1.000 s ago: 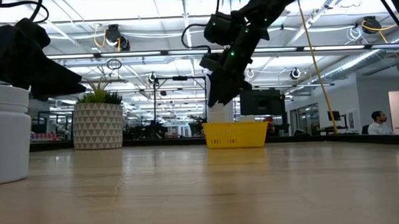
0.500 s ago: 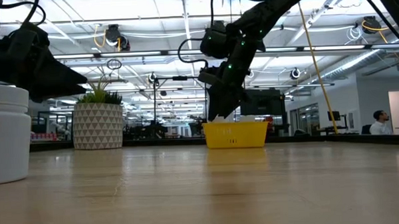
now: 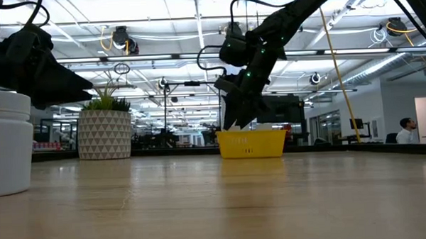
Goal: Pick and place pill bottles into a basket
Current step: Put the white pill bottle into the yellow bin
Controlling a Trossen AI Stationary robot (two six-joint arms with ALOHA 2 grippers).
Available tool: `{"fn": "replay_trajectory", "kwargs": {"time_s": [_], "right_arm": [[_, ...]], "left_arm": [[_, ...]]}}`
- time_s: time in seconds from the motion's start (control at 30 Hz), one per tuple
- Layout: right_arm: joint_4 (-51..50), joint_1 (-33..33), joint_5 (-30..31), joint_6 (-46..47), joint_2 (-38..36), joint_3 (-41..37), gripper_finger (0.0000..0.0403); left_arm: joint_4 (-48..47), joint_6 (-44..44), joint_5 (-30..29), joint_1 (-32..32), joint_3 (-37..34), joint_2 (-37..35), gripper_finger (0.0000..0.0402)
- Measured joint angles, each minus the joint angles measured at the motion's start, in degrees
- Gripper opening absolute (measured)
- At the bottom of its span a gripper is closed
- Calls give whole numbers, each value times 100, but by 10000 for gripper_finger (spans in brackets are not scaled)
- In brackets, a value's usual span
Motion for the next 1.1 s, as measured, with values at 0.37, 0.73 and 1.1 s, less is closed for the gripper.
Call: {"fn": "replay_trajectory", "kwargs": {"time_s": [0.37, 0.73, 1.1], "right_arm": [[255, 12, 146, 44, 34, -118, 208], [348, 12, 490, -258, -382, -118, 220], [958, 800, 464, -260, -1159, -108, 219]], "left_arm": [[21, -3, 0, 0, -2, 0, 241], [21, 31, 273, 0, -3, 0, 241], [64, 9, 644, 0, -4, 0, 241]]}}
